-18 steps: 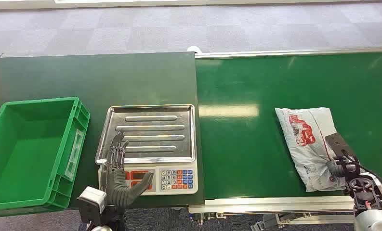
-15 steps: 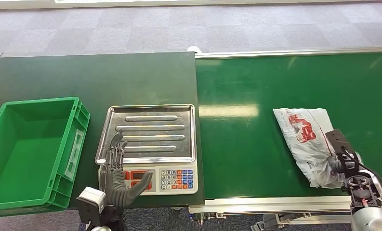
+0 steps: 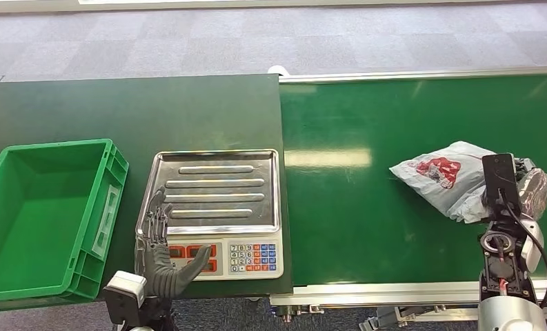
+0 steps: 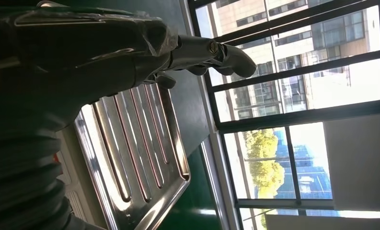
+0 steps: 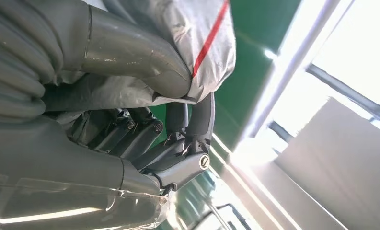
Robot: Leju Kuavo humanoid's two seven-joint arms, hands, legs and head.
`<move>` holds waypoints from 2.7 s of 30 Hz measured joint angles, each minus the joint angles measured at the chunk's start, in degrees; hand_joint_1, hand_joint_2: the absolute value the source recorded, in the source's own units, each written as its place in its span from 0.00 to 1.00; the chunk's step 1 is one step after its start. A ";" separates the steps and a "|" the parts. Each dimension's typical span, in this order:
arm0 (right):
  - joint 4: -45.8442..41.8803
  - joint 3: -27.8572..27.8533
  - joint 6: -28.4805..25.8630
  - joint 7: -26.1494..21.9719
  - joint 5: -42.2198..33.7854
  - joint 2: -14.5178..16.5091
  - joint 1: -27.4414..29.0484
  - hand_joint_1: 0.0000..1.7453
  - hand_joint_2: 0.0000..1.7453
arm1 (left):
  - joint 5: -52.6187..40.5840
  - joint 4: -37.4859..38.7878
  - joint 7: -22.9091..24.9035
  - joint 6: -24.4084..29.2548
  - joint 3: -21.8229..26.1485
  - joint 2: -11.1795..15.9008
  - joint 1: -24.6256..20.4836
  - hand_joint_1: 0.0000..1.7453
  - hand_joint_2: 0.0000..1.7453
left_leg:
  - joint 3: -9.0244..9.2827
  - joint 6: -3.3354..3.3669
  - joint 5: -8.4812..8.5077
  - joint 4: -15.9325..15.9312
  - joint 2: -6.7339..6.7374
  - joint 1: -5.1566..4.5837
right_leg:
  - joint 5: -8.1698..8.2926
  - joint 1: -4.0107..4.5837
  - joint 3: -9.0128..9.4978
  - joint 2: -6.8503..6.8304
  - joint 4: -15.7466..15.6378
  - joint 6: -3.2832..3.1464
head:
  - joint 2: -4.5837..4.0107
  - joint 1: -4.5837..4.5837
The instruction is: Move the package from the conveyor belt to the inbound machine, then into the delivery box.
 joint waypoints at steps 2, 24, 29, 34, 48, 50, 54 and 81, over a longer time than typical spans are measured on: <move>-4.82 2.01 -2.10 -2.20 -1.69 1.53 1.39 1.00 1.00 | -0.12 0.08 -0.13 -0.35 0.12 -0.23 -0.20 0.00 1.00 | -0.01 0.00 0.00 -0.01 0.03 0.01 | 0.00 0.01 -0.02 0.02 0.00 0.00 | 0.00 0.02; -31.49 27.96 -16.94 -11.68 34.20 21.86 11.41 1.00 1.00 | 0.65 9.24 -1.33 -4.68 -2.48 -2.56 -7.18 0.00 1.00 | -0.04 -0.03 0.02 -0.01 0.06 0.08 | -0.03 0.09 -0.08 0.05 0.02 -0.04 | 0.00 0.03; -32.36 31.02 -16.47 -9.98 26.48 22.21 12.37 1.00 1.00 | 1.45 10.51 -1.49 -5.28 -3.06 -2.55 -7.87 0.00 1.00 | -0.04 -0.02 0.02 -0.01 0.05 0.07 | -0.02 0.08 -0.08 0.05 0.01 -0.04 | 0.00 0.03; -30.58 32.38 -11.14 -9.37 8.55 20.34 11.58 1.00 1.00 | 1.91 10.99 -1.57 -5.33 -3.33 -2.46 -7.90 0.00 1.00 | -0.03 -0.02 0.02 0.00 0.04 0.07 | -0.01 0.08 -0.08 0.05 0.01 -0.03 | 0.00 0.03; -11.52 21.44 -0.34 -11.51 -9.78 16.37 8.01 1.00 1.00 | 1.97 10.87 0.13 -6.27 -3.65 -2.06 -7.58 0.00 1.00 | -0.06 -0.02 0.02 0.00 0.02 0.07 | -0.01 0.08 -0.08 0.04 0.01 -0.03 | 0.00 0.02; -8.31 20.35 1.31 -12.15 -10.62 16.18 6.65 1.00 1.00 | 1.87 10.88 0.15 -6.48 -3.64 -2.06 -7.65 0.00 1.00 | -0.06 -0.02 0.02 0.00 0.03 0.07 | 0.00 0.08 -0.08 0.04 0.01 -0.03 | 0.00 0.02; -2.76 19.20 2.52 -13.93 -10.16 16.24 3.24 1.00 1.00 | 1.84 10.95 0.15 -6.66 -3.66 -2.06 -7.91 0.00 1.00 | -0.04 -0.03 0.03 0.00 0.04 0.08 | 0.01 0.09 -0.08 0.05 0.01 -0.03 | 0.00 0.03; -3.41 23.17 12.47 -12.43 -11.75 21.36 -4.39 1.00 1.00 | 1.00 11.84 1.41 -9.57 -4.12 -3.20 -10.40 0.00 1.00 | -0.05 -0.03 0.03 0.00 0.05 0.08 | 0.01 0.09 -0.09 0.05 0.02 -0.03 | 0.00 0.03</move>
